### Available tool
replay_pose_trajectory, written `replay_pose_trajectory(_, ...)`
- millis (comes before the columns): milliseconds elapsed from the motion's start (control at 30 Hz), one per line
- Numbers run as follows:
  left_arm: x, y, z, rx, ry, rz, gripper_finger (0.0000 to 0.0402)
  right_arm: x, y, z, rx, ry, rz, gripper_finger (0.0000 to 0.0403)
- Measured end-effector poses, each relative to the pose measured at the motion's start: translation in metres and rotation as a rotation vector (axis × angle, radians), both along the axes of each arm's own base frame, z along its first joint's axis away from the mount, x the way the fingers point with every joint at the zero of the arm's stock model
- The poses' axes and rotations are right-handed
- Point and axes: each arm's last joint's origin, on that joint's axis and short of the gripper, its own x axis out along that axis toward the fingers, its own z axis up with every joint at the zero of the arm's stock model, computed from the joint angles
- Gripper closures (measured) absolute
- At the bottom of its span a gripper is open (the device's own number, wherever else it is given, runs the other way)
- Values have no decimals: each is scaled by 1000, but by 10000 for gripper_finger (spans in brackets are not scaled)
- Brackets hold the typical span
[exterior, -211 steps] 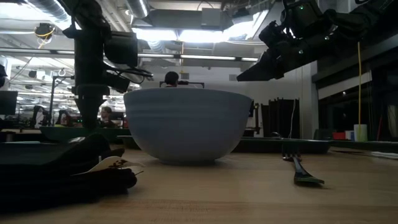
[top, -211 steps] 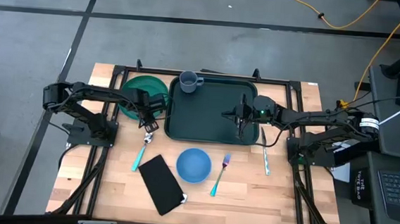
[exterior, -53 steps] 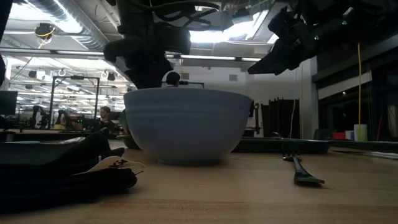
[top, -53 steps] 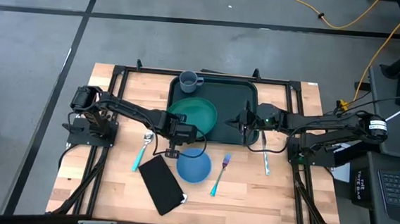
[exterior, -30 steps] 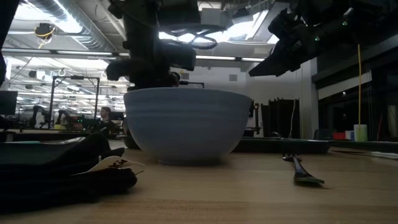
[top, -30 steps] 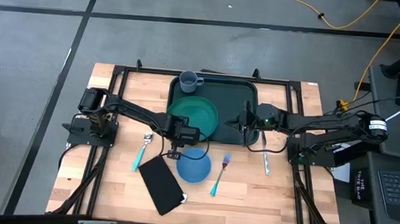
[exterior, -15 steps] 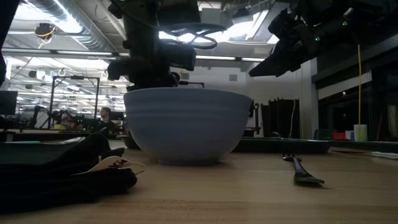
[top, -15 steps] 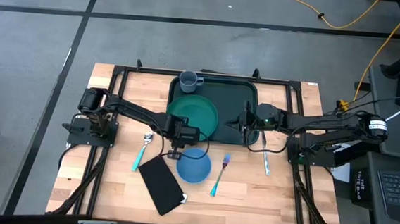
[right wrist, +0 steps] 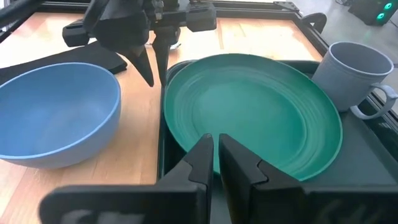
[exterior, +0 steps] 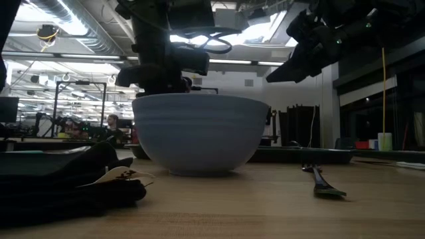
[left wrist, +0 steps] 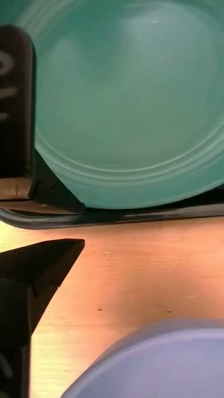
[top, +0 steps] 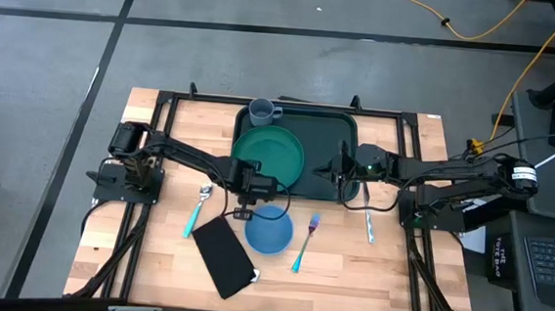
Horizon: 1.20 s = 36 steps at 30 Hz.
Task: Set up tray
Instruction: Put the green plate under the gray mug on the dark green tray, then put the blue bowl on the green plate
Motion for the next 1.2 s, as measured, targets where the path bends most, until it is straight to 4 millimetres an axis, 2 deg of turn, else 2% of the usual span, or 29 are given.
replay_pose_trajectory(200,0,-2,0,-40,2,-13,331,0,0,-1,1,11,0,370)
replay_pose_trajectory(367,-5,-5,11,-63,-11,-25,331,-1,0,-2,2,16,0,370)
replay_pose_trajectory(767,-28,-7,66,-78,-184,-26,331,-1,0,-2,3,23,-1,370)
replay_pose_trajectory(967,-38,-24,83,-76,-251,-62,340,-1,0,-2,3,22,-1,370)
replay_pose_trajectory(1100,-42,-43,82,-79,-238,-132,356,-1,0,-2,2,15,0,370)
replay_pose_trajectory(1200,-42,-63,78,-106,-231,-195,388,-1,0,-2,17,14,-8,370)
